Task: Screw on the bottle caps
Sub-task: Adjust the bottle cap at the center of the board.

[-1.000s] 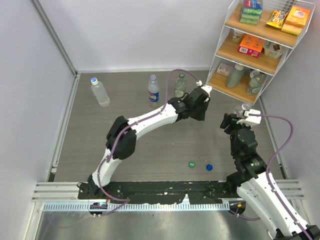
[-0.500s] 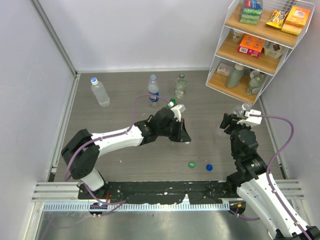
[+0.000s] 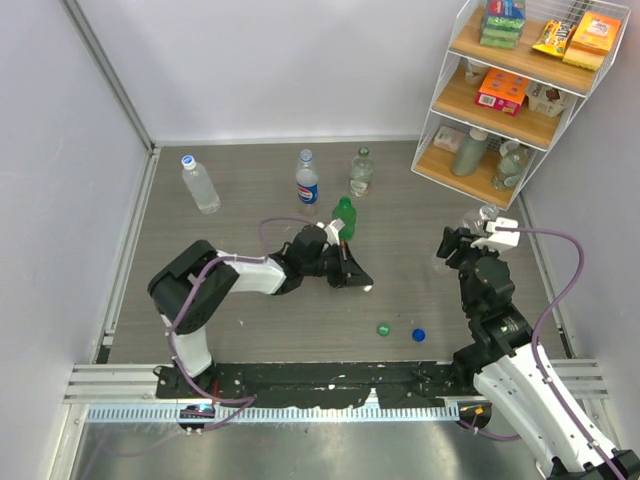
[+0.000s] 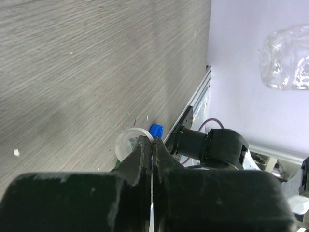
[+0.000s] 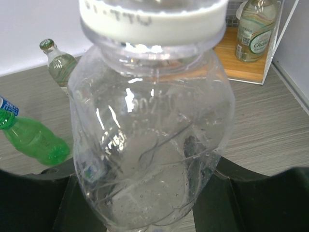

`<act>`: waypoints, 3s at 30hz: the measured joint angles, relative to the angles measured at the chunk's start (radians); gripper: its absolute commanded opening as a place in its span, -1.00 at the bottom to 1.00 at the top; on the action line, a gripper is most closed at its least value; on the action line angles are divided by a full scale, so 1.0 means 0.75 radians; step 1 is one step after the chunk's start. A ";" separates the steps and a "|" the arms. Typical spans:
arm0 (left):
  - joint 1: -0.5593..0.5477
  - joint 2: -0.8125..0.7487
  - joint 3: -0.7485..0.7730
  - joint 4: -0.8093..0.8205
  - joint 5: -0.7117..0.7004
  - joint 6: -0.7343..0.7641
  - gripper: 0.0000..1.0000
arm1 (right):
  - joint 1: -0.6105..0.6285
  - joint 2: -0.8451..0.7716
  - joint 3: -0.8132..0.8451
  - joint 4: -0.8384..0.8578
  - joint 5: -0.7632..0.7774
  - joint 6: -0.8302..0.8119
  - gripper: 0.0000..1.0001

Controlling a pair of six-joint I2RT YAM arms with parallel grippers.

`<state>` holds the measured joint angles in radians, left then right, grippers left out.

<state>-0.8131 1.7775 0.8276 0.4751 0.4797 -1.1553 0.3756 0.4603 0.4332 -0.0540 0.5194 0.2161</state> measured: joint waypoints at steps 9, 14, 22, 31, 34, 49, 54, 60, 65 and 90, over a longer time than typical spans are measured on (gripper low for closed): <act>0.014 0.228 0.061 0.046 0.026 -0.112 -1.00 | 0.000 0.032 0.000 -0.015 -0.012 -0.001 -0.94; 0.032 0.250 0.046 0.078 0.020 -0.154 -1.00 | 0.000 0.030 0.000 -0.019 -0.012 -0.001 -0.94; 0.105 0.231 -0.044 0.179 0.020 -0.193 -0.92 | 0.000 0.028 0.000 -0.019 -0.013 -0.001 -0.94; 0.172 0.126 -0.141 0.123 -0.019 -0.142 -0.87 | 0.000 0.015 0.000 -0.020 -0.023 -0.001 -0.95; 0.205 0.086 -0.188 0.123 -0.024 -0.128 -0.62 | 0.000 0.015 0.000 -0.021 -0.032 -0.003 -0.95; 0.297 -0.197 -0.250 -0.304 -0.277 0.085 -0.10 | 0.000 0.026 0.000 -0.020 -0.076 -0.005 -0.95; 0.312 -0.272 -0.194 -0.532 -0.447 0.191 0.04 | 0.000 0.030 0.001 -0.020 -0.079 -0.006 -0.95; 0.328 -0.347 -0.174 -0.689 -0.596 0.256 0.13 | 0.000 0.031 0.001 -0.022 -0.092 -0.006 -0.95; 0.346 -0.409 -0.175 -0.829 -0.726 0.296 0.09 | 0.000 0.033 0.001 -0.024 -0.101 -0.006 -0.96; 0.362 -0.483 -0.269 -0.848 -0.639 0.395 -0.52 | 0.000 0.058 0.001 -0.048 -0.119 -0.006 -0.95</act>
<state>-0.5419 1.4151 0.6258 -0.1608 0.0006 -0.8589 0.3756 0.5041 0.4339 -0.0898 0.4305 0.2119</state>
